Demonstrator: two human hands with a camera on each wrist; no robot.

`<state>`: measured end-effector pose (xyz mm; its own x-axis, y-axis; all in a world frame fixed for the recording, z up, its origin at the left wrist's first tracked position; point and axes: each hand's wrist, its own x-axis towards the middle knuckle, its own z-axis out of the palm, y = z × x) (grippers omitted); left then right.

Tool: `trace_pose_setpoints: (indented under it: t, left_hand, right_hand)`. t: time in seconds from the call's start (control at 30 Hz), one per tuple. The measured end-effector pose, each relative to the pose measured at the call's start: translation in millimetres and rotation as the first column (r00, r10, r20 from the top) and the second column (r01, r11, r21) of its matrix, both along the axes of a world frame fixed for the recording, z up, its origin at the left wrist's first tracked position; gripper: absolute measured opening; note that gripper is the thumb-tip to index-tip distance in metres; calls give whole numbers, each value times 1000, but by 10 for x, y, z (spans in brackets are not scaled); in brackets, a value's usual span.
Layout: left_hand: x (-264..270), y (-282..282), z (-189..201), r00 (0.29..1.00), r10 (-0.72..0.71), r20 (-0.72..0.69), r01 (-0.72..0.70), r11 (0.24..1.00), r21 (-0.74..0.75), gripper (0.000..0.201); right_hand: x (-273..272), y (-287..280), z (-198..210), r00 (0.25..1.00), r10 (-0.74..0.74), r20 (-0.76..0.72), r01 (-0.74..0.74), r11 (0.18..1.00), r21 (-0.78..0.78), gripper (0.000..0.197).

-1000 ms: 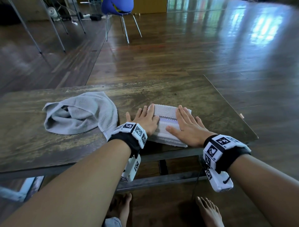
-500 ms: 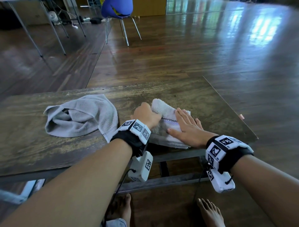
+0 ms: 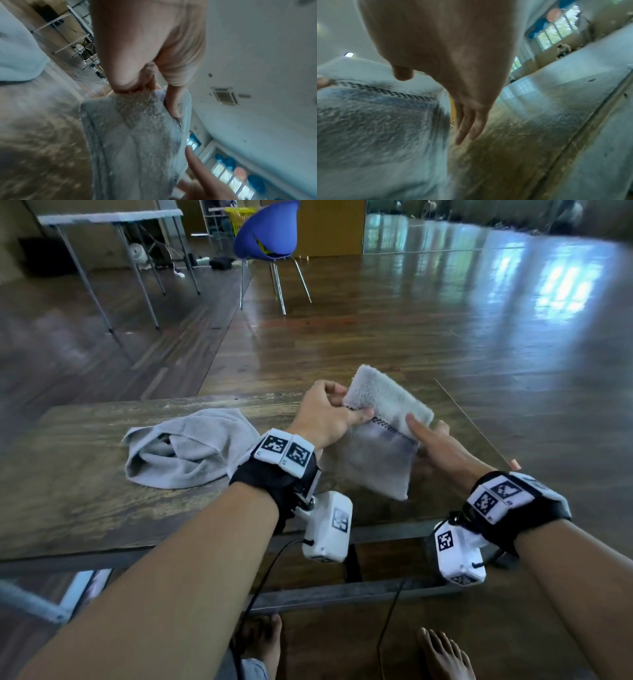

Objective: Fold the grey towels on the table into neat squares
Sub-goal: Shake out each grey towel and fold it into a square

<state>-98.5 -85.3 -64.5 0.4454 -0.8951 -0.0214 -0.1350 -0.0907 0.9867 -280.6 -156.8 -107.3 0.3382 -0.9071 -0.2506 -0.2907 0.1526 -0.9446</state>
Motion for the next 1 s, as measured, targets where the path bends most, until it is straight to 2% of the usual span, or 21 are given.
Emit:
trace_pose_setpoints:
  t: [0.1, 0.2, 0.27, 0.4, 0.47, 0.53, 0.6, 0.7, 0.73, 0.8, 0.87, 0.93, 1.0]
  left_hand:
    - [35, 232, 292, 990, -35, -139, 24, 997, -77, 52]
    - [189, 617, 594, 978, 32, -207, -60, 990, -130, 47]
    - [350, 953, 832, 980, 85, -180, -115, 981, -159, 45]
    - [720, 1818, 1171, 975, 207, -79, -219, 955, -199, 46]
    - [912, 2298, 1213, 955, 283, -89, -296, 928, -227, 43]
    - [1099, 2793, 1168, 925, 366, -103, -380, 894, -238, 40]
    - [1288, 3292, 1011, 878, 467, -106, -478, 852, -212, 36]
    - [1554, 4028, 550, 773, 618, -140, -634, 761, -141, 27]
    - [1631, 4251, 331, 728, 666, -167, -684, 723, -98, 28]
    - [1753, 4637, -186, 612, 754, -238, -774, 633, 18, 44]
    - [1807, 4930, -737, 489, 836, -248, -829, 534, 166, 60]
    - [1769, 5099, -1264, 426, 871, -246, -828, 485, 282, 58]
    - [1700, 5187, -1786, 400, 887, -231, -804, 460, 376, 48]
  right_hand:
    - [26, 196, 242, 972, 68, 227, -82, 995, 54, 84]
    - [178, 430, 628, 936, 113, 332, -108, 994, -33, 52]
    - [328, 621, 967, 929, 141, 342, -121, 989, -81, 53]
    - [805, 1260, 1631, 923, 273, 271, -229, 956, -183, 77]
    - [1110, 1644, 1832, 911, 344, 226, -292, 928, -232, 73]
    - [1462, 2010, 1888, 896, 408, 175, -356, 896, -263, 58]
    - [1839, 2369, 1793, 873, 476, 108, -436, 859, -269, 48]
    - [2400, 2920, 1448, 793, 605, -76, -601, 755, -262, 52]
    - [2569, 3101, 1295, 746, 647, -156, -664, 707, -242, 53]
    - [2894, 3454, 924, 636, 712, -297, -771, 606, -196, 58]
    - [3146, 3770, 476, 524, 747, -410, -844, 521, -129, 73]
    - [3304, 4004, 5, 437, 755, -489, -878, 476, -50, 80]
    - [3401, 4151, -487, 370, 745, -555, -880, 473, 48, 85]
